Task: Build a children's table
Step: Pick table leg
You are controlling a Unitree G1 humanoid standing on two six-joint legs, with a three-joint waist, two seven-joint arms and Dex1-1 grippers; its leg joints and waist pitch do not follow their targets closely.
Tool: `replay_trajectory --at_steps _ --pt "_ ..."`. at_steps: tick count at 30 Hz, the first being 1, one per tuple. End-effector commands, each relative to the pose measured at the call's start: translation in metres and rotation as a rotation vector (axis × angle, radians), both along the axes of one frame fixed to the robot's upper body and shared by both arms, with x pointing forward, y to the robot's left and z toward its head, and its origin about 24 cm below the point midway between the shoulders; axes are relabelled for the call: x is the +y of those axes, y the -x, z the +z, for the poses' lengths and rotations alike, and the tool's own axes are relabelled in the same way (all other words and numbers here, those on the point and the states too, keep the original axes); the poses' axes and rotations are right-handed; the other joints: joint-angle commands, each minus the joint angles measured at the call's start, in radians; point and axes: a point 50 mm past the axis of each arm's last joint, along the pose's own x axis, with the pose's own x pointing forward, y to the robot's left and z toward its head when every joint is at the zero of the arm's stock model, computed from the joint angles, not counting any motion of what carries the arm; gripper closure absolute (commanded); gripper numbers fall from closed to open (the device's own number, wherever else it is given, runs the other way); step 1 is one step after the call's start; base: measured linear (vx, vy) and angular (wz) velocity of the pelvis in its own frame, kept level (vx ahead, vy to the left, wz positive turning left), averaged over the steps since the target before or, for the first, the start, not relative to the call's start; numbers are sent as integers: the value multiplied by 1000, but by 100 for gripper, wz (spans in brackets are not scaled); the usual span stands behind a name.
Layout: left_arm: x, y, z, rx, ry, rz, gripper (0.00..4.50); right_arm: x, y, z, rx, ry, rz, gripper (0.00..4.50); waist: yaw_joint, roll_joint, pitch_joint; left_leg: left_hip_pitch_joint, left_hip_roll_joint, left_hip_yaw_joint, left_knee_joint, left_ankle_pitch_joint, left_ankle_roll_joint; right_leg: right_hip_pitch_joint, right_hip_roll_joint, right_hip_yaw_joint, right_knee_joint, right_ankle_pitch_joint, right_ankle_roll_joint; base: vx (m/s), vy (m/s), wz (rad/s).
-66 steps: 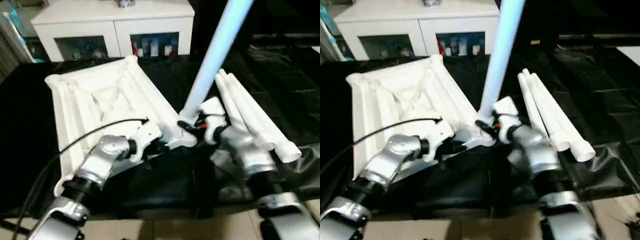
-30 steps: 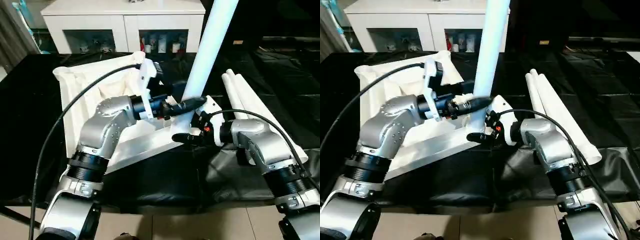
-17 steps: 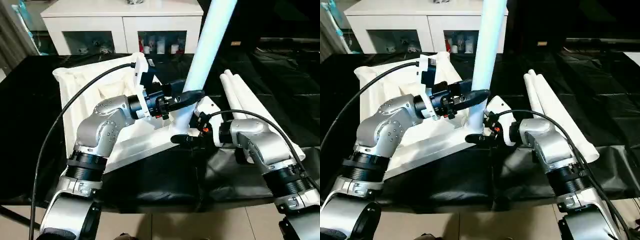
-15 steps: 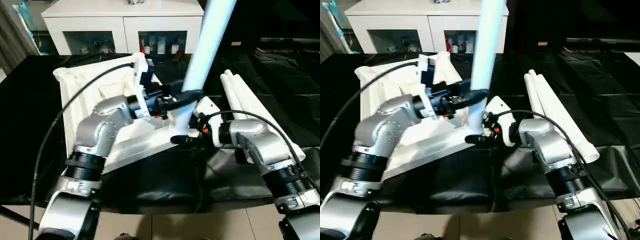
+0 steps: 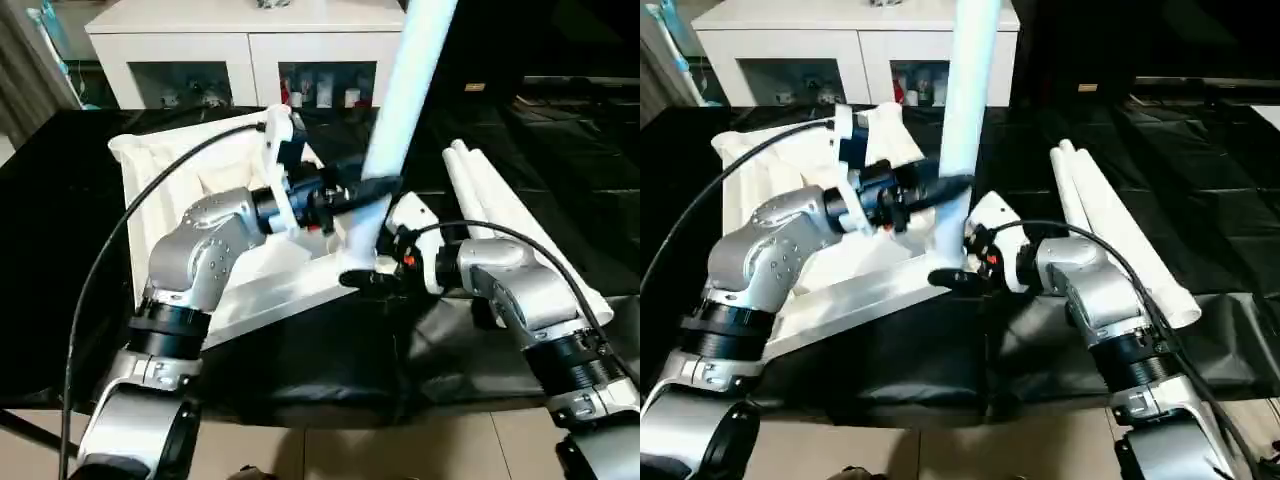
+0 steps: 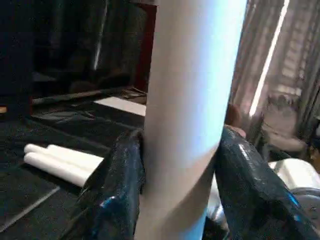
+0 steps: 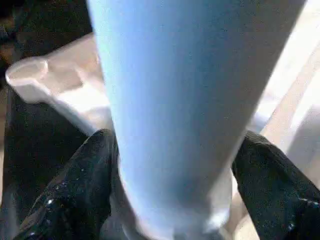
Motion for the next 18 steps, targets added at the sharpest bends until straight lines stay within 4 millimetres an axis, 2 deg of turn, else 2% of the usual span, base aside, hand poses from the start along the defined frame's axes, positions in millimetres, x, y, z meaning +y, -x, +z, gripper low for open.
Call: replay_trajectory --at_steps 1,3,5,8,14,18 --pt "7 -5 10 -6 19 36 254 -5 -2 17 -42 -67 -8 70 3 -17 -81 28 24 -12 -65 -157 68 56 -16 19 -53 -91 -268 0 0 0" --pt "10 -6 13 -7 19 48 261 -9 -3 24 -39 -118 -22 52 3 -22 -81 26 23 -12 -64 -143 76 56 -16 18 -53 -88 -269 0 0 0" --pt "13 -7 15 8 32 59 262 -13 -5 30 -27 -164 -27 51 4 -20 -82 26 23 -12 -62 -133 81 57 -15 17 -51 -86 -271 0 0 0" --pt "15 -7 17 33 53 58 262 -15 -5 39 -3 -212 -13 51 4 -22 -82 26 23 -12 -62 -126 84 57 -15 16 -50 -85 -276 0 0 0" --pt "13 -6 18 65 70 52 264 -14 -4 38 20 -191 15 51 9 -24 -82 26 22 -11 -60 -121 80 56 -16 16 -51 -96 -272 0 0 0" --pt "8 -6 18 67 53 68 264 -5 -4 38 25 -198 13 51 8 -27 -81 25 22 -11 -61 -125 75 55 -17 17 -53 -110 -264 0 0 0"
